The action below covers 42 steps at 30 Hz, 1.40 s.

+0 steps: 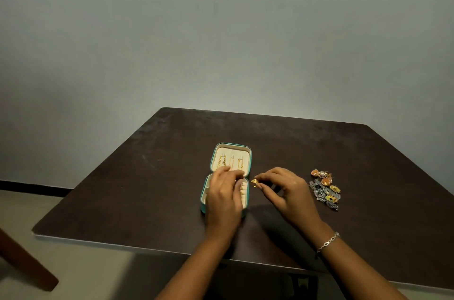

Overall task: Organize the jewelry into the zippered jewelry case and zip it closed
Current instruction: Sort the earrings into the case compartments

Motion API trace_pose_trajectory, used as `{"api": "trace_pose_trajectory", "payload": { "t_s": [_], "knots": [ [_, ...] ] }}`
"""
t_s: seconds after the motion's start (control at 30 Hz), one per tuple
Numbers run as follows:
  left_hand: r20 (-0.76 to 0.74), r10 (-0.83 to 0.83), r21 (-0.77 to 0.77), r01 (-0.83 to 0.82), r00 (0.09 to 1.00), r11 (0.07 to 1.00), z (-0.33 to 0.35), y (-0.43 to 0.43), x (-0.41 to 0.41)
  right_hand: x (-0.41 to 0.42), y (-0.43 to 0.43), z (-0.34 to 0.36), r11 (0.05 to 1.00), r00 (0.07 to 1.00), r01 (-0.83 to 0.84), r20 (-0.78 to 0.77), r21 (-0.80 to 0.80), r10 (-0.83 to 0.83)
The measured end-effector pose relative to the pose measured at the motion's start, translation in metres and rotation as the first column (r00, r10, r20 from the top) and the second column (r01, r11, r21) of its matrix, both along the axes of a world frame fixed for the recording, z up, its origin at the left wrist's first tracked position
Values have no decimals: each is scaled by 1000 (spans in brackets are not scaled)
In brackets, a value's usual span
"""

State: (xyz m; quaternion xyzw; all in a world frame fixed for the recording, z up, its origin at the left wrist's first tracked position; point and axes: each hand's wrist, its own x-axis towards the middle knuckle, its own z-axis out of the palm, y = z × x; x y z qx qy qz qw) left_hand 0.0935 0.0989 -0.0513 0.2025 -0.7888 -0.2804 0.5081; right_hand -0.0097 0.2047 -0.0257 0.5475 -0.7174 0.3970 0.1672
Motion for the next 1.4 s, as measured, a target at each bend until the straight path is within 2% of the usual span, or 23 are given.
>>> {"api": "trace_pose_trajectory", "payload": {
  "t_s": [0.17, 0.57, 0.77, 1.07, 1.27, 1.4],
  "knots": [
    [78, 88, 51, -92, 993, 994, -15, -23, 10, 4, -13, -9, 997, 1000, 9, -28, 79, -7],
    [259, -32, 98, 7, 965, 995, -25, -24, 17, 5, -27, -21, 968, 990, 65, -136, 242, -32],
    [272, -42, 79, 21, 961, 997, -25, -23, 19, 5, -28, -23, 953, 985, 73, -168, 293, -23],
    [284, -35, 31, 27, 958, 999, -27, -23, 20, 6, -29, -25, 943, 983, 63, -185, 328, -1],
    [292, -26, 24, 20, 956, 1000, -28, -25, 20, 7, -26, -30, 966, 995, 50, -99, 254, -26],
    [291, -19, 20, 14, 957, 1000, -28, -25, 20, 8, -20, -35, 967, 993, 48, -113, 251, -20]
  ]
}}
